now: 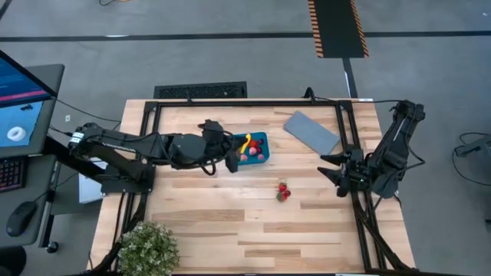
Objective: Pick and placing Produce into tupperware
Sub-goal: Put the yellow corn into the blue bin
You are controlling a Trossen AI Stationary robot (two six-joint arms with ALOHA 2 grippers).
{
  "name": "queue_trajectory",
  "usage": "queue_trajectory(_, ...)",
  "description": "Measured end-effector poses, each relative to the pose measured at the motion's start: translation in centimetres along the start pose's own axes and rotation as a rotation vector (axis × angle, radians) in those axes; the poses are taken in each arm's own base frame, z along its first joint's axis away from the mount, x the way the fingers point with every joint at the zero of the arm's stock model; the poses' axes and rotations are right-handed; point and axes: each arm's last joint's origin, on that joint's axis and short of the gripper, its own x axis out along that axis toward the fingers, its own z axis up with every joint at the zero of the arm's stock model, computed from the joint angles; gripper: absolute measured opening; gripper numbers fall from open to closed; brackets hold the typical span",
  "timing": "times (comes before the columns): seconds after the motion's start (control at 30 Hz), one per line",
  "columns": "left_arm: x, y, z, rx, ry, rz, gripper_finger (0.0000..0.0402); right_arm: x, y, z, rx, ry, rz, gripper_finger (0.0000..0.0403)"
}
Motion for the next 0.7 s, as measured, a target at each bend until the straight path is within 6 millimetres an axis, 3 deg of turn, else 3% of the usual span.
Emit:
queue_trajectory(0.5,-0.4,1.2,-1.7,0.780,0.176,0.077,0.0000,0.0,0.1,0.0,0.013,0.019,0.019,0.0270)
queue_trajectory(0.7,-0.6,1.5,-2.6,1.113,0.219,0.208,0.0000,0.0,0.1,0.0,0.013,0.019,0.019,0.0270)
